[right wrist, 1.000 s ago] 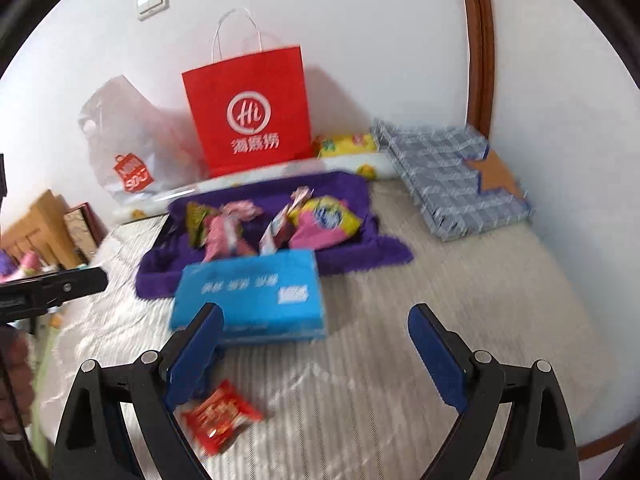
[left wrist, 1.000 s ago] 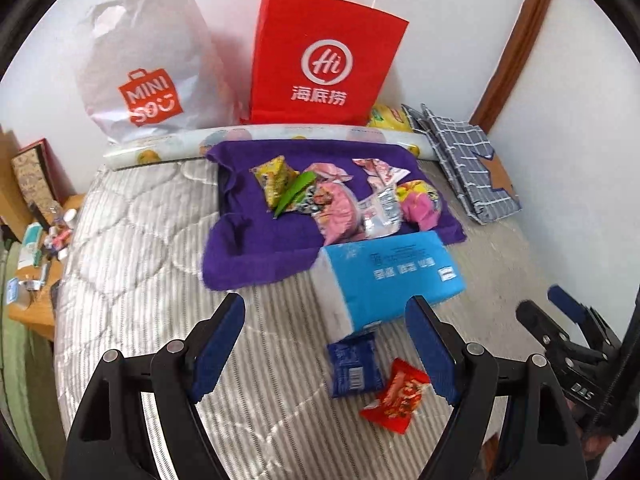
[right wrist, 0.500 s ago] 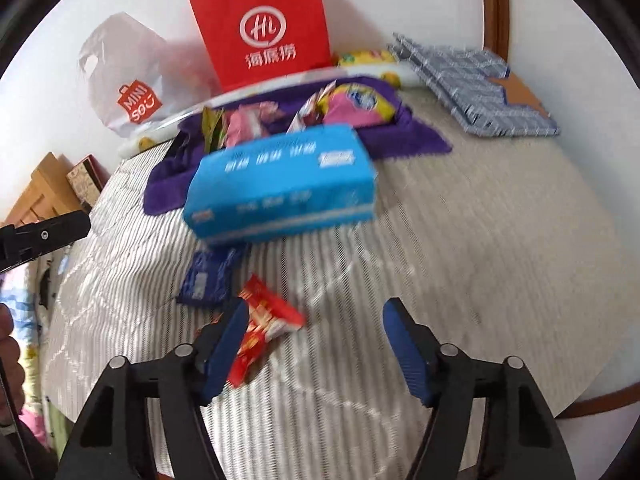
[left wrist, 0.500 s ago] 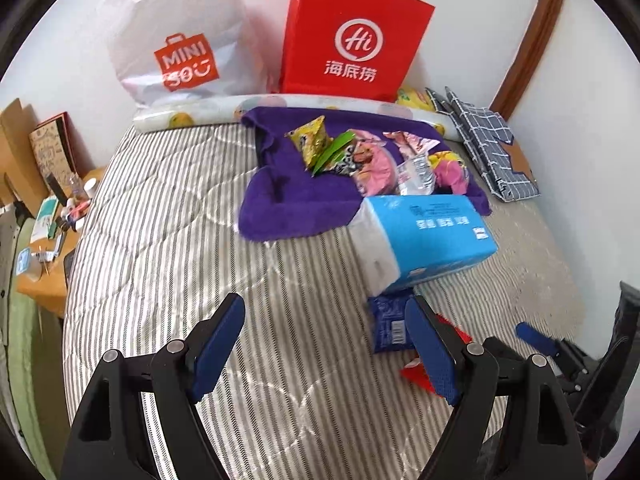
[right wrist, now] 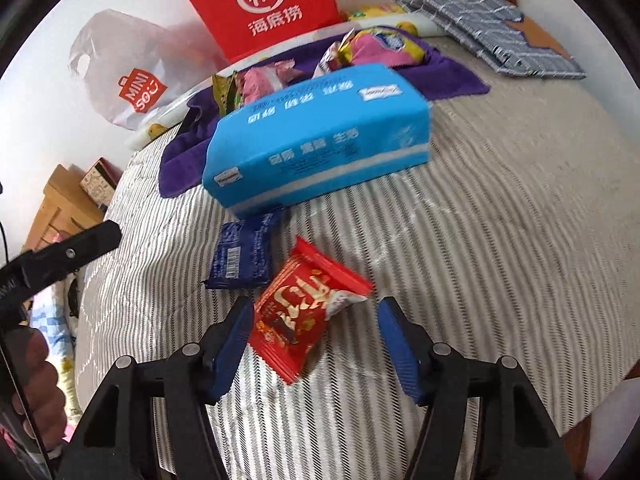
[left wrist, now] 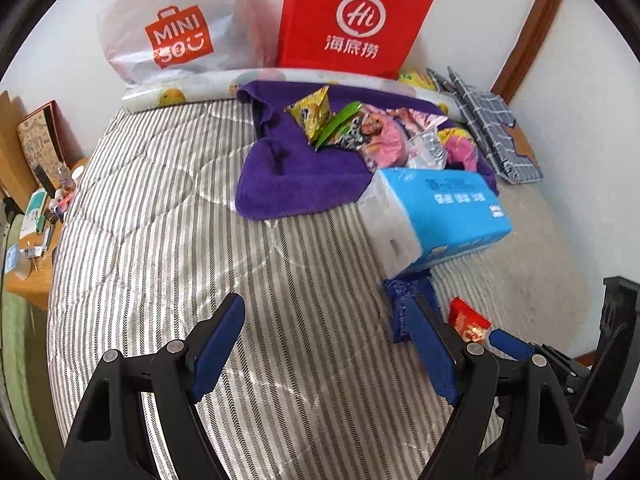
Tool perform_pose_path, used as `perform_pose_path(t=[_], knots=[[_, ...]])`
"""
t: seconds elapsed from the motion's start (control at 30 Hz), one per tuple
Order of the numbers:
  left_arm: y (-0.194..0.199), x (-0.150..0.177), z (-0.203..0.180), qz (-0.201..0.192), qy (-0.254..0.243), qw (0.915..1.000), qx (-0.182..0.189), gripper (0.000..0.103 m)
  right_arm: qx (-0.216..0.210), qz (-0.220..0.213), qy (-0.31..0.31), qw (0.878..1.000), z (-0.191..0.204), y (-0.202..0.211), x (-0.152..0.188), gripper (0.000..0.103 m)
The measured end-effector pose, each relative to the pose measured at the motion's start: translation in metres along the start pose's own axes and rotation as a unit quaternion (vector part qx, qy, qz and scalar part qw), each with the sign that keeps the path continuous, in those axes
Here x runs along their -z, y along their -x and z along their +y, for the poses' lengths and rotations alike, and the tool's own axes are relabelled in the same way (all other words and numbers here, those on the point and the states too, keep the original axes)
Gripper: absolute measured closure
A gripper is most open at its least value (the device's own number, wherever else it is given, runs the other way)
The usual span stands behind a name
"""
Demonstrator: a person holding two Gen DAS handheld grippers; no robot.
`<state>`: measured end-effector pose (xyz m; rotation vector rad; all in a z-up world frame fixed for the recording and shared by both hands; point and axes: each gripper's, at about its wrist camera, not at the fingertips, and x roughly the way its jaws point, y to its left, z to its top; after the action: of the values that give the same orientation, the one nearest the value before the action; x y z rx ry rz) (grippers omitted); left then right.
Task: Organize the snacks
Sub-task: 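Grasp the red candy packet with the right gripper while the left grasps the blue biscuit packet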
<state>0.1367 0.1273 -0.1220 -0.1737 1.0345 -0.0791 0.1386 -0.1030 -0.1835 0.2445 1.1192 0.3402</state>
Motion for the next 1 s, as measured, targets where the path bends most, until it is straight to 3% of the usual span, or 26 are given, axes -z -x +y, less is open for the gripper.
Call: perform_pose_path(t=[0.5,0.67,0.77,0.9,1.0], knots=[[-0.028,0.007,0.013,0.041,0.025,0.9988,0.013,0.021,0.003,-0.01,0.008,1.0,0.008,-0.012,-0.003,0.039],[-0.029,0.007,0.015,0.043,0.03,0.9985,0.018,0.021,0.041,-0.021,0.06,0.997,0.024,-0.019,-0.002,0.039],[-0.032,0.007,0.014,0.048,0.029,0.9981,0.025,0.021,0.091,-0.028,0.142,0.985,0.04,-0.026,0.007,0.045],[-0.036,0.009,0.01,0.051,0.021,0.998,0.032,0.021,0.079,-0.04,0.165,0.982,0.032,-0.022,0.012,0.062],[-0.043,0.012,0.008,0.058,0.02,0.9974,0.037,0.021,0.084,-0.042,0.164,0.982,0.018,-0.018,0.011,0.062]])
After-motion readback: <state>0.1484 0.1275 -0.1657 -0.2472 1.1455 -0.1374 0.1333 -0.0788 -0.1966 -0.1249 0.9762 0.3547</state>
